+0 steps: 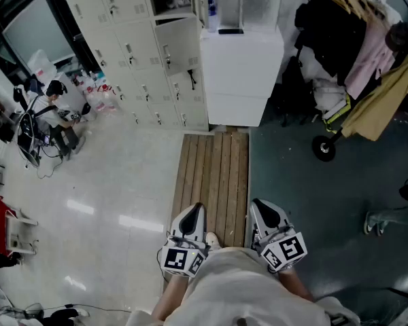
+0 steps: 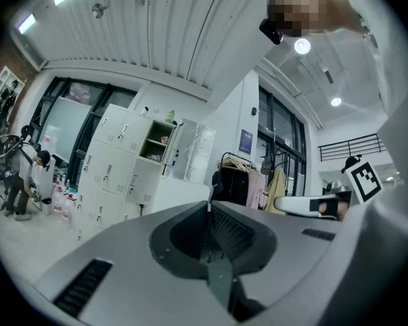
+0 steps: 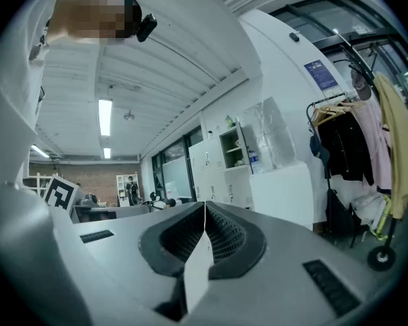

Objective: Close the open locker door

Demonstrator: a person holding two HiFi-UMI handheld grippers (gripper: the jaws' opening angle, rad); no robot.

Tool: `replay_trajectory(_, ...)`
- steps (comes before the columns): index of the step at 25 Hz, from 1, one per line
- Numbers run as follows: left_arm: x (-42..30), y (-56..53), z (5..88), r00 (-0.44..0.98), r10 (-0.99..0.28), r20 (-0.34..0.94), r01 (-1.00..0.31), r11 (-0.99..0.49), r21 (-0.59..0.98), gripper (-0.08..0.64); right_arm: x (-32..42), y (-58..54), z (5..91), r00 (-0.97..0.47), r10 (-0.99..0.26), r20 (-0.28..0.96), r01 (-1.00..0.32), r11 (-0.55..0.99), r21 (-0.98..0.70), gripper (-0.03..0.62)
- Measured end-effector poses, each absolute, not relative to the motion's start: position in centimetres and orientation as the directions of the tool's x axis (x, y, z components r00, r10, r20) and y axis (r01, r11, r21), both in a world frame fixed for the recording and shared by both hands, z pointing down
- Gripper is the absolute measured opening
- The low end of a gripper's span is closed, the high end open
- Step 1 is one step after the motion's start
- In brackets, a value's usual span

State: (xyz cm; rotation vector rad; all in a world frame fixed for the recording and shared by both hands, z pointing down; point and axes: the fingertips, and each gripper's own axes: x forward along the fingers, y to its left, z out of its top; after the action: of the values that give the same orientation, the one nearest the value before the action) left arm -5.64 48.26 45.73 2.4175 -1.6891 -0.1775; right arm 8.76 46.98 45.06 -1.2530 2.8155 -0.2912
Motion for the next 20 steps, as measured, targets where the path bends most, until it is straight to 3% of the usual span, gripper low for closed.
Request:
replay_trajectory(9, 2.6, 52.5, 45.3, 0.394, -0.918, 0.040, -0.906, -0.380, 0.187, 0.020, 16.2, 52.4, 48.3, -0.649, -0.750, 0.129, -0.757, 0.618, -0.213, 0.028)
replay_trajectory(20, 2.0, 58.7, 45.9, 0.324, -0.945, 0.048, -0.931, -0.310, 0.191, 0.020, 16.9, 55.7, 47.6, -0.673, -0.737, 0.068, -0.734, 0.653, -0.190, 0.028)
